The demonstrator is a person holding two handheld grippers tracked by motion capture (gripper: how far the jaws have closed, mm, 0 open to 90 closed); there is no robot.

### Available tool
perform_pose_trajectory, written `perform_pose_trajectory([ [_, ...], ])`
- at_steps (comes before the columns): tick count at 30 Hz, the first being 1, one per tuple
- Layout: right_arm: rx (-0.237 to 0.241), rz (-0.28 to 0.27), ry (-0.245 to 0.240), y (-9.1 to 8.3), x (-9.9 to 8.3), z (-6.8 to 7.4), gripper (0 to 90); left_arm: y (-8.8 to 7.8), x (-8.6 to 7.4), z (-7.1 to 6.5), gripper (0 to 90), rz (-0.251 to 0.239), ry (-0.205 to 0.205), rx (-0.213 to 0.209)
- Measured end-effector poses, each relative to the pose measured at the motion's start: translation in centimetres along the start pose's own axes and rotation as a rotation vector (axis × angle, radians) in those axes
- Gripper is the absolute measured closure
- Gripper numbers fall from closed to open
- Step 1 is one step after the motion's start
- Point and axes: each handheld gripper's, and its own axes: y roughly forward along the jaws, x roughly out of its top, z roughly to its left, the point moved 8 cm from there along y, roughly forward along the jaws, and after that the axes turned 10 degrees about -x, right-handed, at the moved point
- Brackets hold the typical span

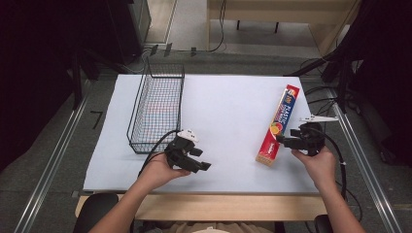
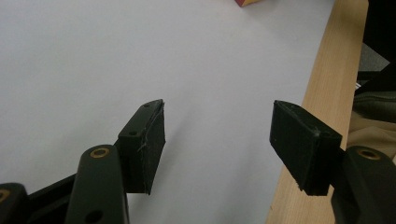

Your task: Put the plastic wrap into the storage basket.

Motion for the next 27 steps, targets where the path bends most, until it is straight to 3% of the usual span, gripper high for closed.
perform_pose_trajectory([
  [14, -0.019, 0.013, 0.028, -0.3, -0.2, -0.4, 30.2, 0.5, -0.1, 0.0, 36.2, 0.031, -0.012, -0.02],
  [20, -0.012, 0.043, 0.044, -0.2, 0.3, 0.0, 29.8, 0.7, -0.2, 0.0, 36.6, 0.049, 0.003, -0.022],
  [25, -0.038, 0.138, 0.068, 0.6, 0.5, 0.1, 24.2, 0.7, -0.2, 0.0, 36.6, 0.047, 0.008, -0.024],
  [27, -0.079, 0.149, 0.081, 0.9, 1.0, 0.1, 24.1, 0.6, -0.2, 0.1, 36.6, 0.047, 0.014, -0.012],
])
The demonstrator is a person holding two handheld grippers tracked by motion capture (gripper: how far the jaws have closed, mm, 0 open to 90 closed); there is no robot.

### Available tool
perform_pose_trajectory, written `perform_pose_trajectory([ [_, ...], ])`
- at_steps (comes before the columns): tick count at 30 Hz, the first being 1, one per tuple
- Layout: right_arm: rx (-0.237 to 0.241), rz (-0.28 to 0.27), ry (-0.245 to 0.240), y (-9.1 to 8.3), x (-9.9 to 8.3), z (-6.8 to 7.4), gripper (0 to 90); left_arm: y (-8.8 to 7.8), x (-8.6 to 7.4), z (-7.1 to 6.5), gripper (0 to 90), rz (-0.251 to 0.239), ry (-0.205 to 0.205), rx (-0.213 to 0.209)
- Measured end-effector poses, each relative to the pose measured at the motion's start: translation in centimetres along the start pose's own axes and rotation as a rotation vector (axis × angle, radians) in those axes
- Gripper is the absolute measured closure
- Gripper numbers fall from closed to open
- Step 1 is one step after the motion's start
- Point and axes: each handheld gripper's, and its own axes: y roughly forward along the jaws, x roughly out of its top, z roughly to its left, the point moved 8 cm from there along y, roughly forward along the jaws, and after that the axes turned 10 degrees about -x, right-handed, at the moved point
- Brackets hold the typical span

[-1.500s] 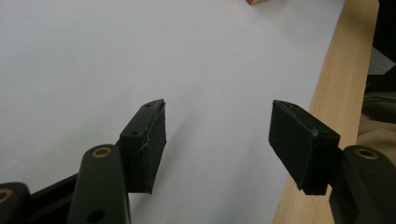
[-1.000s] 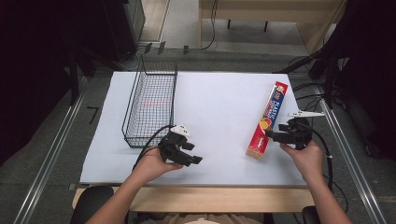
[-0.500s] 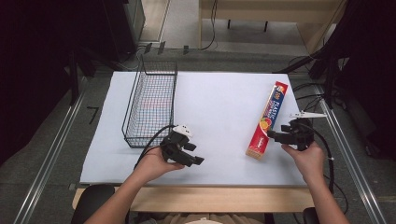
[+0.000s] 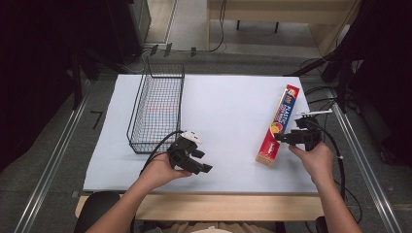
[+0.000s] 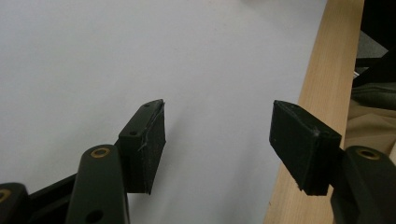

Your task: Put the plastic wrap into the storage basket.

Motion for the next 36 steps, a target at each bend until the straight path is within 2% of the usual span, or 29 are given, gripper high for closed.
perform_pose_trajectory([
  [1, -0.033, 0.002, 0.013, 0.2, 0.6, 0.0, 22.3, 0.0, 0.0, 0.1, 36.6, -0.003, -0.006, 0.006],
  [3, -0.042, 0.003, 0.015, 0.2, 0.8, 0.0, 21.6, -0.1, 0.0, 0.3, 36.6, -0.004, -0.013, 0.005],
  [5, -0.082, 0.01, 0.041, 0.6, 1.6, 0.0, 18.3, -0.2, -0.1, 0.3, 36.9, -0.004, -0.016, 0.005],
  [6, -0.082, 0.01, 0.041, 0.6, 1.6, 0.0, 18.3, -0.1, -0.1, 0.2, 36.9, -0.004, -0.015, 0.004],
  [7, -0.087, 0.011, 0.085, 0.8, 2.1, -0.1, 18.0, -0.1, -0.1, 0.2, 37.0, -0.003, -0.014, 0.001],
  [11, -0.106, 0.028, 0.096, 1.4, 2.5, -0.2, 17.4, 0.0, -0.1, 0.3, 37.0, 0.004, -0.013, 0.0],
  [12, -0.132, 0.053, 0.108, 1.8, 2.6, -0.2, 13.5, 0.1, 0.0, 0.4, 37.1, -0.004, -0.015, -0.003],
  [21, -0.128, 0.062, 0.134, 3.8, 2.9, 0.6, 13.1, 0.1, -0.1, 0.4, 37.2, 0.005, -0.014, -0.003],
  [23, -0.143, 0.083, 0.141, 4.7, 2.8, 0.5, 11.7, 0.2, -0.1, 0.4, 37.2, 0.005, -0.013, -0.005],
  [29, -0.145, 0.113, 0.166, 6.0, 2.9, 0.2, 9.1, 0.4, -0.2, 0.4, 37.2, 0.015, -0.016, -0.008],
  [31, -0.155, 0.129, 0.165, 6.5, 2.9, 0.1, 8.2, 0.5, -0.2, 0.4, 37.2, 0.025, -0.012, -0.005],
  [32, -0.194, 0.153, 0.142, 6.9, 3.0, 0.2, 8.1, 0.5, -0.2, 0.4, 37.1, 0.024, -0.012, -0.008],
  [33, -0.194, 0.153, 0.142, 6.9, 3.0, 0.2, 8.1, 0.6, -0.3, 0.4, 37.1, 0.026, -0.012, -0.006],
  [35, -0.237, 0.178, 0.116, 7.4, 3.0, 0.2, 9.0, 0.6, -0.3, 0.3, 37.1, 0.028, -0.014, -0.005],
  [36, -0.239, 0.189, 0.117, 7.6, 2.9, 0.2, 8.9, 0.6, -0.3, 0.4, 37.1, 0.028, -0.014, -0.005],
])
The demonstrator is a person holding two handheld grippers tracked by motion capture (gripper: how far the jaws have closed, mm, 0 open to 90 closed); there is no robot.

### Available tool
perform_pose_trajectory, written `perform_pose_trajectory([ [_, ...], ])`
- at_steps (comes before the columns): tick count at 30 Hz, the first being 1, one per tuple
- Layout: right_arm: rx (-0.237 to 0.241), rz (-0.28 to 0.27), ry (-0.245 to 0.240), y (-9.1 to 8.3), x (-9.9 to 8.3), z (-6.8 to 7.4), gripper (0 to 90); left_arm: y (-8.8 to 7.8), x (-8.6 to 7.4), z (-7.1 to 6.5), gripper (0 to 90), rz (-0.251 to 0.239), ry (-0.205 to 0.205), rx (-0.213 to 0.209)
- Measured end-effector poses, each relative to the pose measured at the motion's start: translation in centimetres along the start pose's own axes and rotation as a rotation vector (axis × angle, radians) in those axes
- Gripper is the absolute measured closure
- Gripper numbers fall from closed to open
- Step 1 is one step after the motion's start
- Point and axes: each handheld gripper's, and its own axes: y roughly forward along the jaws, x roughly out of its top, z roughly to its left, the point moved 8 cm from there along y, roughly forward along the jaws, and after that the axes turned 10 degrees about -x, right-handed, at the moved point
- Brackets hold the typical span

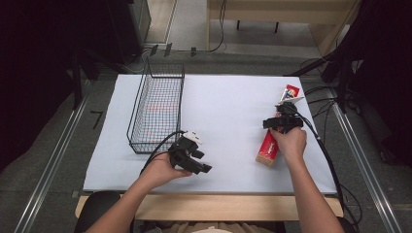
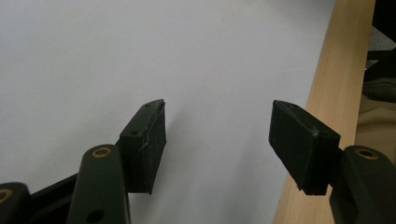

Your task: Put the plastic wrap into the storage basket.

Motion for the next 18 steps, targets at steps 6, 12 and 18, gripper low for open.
perform_pose_trajectory([
  [6, 0.023, 0.035, 0.02, 0.31, -0.11, -0.09, 11.2, -0.02, -0.09, 0.07, 37.1, 0.013, 0.005, 0.002],
  [12, 0.021, 0.068, 0.015, 0.07, -0.06, -0.27, 17.3, 0.12, -0.08, -0.02, 37.1, 0.013, 0.007, 0.003],
  [18, 0.0, 0.104, -0.038, -0.58, 0.02, -0.21, 26.2, 0.06, -0.06, 0.1, 37.1, 0.005, -0.002, 0.007],
])
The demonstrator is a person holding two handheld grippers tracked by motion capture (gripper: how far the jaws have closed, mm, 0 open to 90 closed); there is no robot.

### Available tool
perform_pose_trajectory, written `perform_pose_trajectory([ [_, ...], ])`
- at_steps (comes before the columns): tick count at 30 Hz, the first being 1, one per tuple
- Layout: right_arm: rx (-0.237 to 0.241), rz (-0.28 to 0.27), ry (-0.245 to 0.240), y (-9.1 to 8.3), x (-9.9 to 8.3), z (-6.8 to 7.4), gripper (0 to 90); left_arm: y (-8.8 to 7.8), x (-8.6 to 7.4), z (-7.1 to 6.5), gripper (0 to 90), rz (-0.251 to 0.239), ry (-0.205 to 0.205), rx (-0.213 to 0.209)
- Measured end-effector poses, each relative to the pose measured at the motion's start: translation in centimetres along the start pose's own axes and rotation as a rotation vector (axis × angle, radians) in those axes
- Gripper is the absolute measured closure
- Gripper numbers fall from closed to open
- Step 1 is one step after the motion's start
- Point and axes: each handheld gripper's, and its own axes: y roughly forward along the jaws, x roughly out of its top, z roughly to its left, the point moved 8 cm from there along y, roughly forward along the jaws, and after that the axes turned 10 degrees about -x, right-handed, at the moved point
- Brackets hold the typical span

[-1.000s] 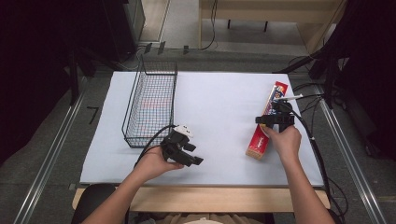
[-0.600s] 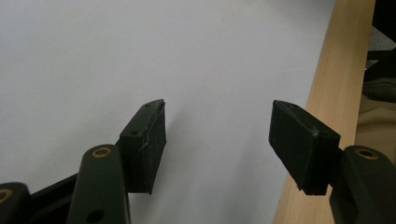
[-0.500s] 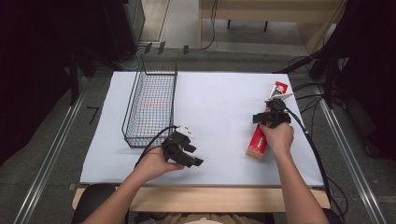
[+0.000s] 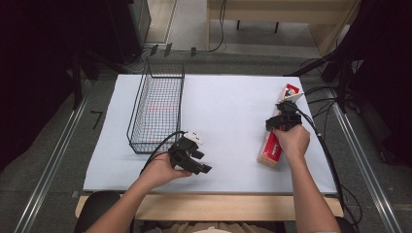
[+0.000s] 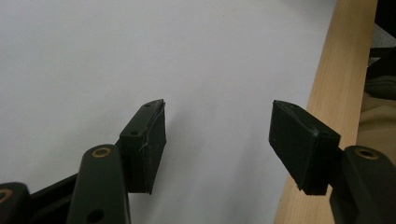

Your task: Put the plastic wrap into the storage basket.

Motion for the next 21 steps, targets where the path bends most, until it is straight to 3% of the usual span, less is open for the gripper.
perform_pose_trajectory([
  [7, 0.006, -0.013, -0.036, -0.4, 0.0, 0.2, 36.7, -0.4, 0.0, 0.2, 36.9, -0.011, -0.005, 0.0],
  [9, -0.014, -0.037, -0.084, -0.7, 0.0, -0.1, 41.0, -0.3, 0.0, 0.2, 36.9, -0.002, 0.003, -0.003],
  [14, -0.005, -0.04, -0.101, -1.3, 0.2, -0.7, 41.8, -0.3, 0.1, 0.2, 37.0, -0.007, 0.014, 0.0],
  [16, 0.047, -0.051, -0.099, -2.1, 0.3, -1.0, 41.9, -0.4, 0.1, 0.2, 37.0, -0.01, 0.014, 0.0],
  [21, 0.065, -0.091, -0.124, -3.2, 0.4, -1.0, 41.9, -0.5, 0.0, 0.2, 37.1, -0.009, 0.016, 0.003],
])
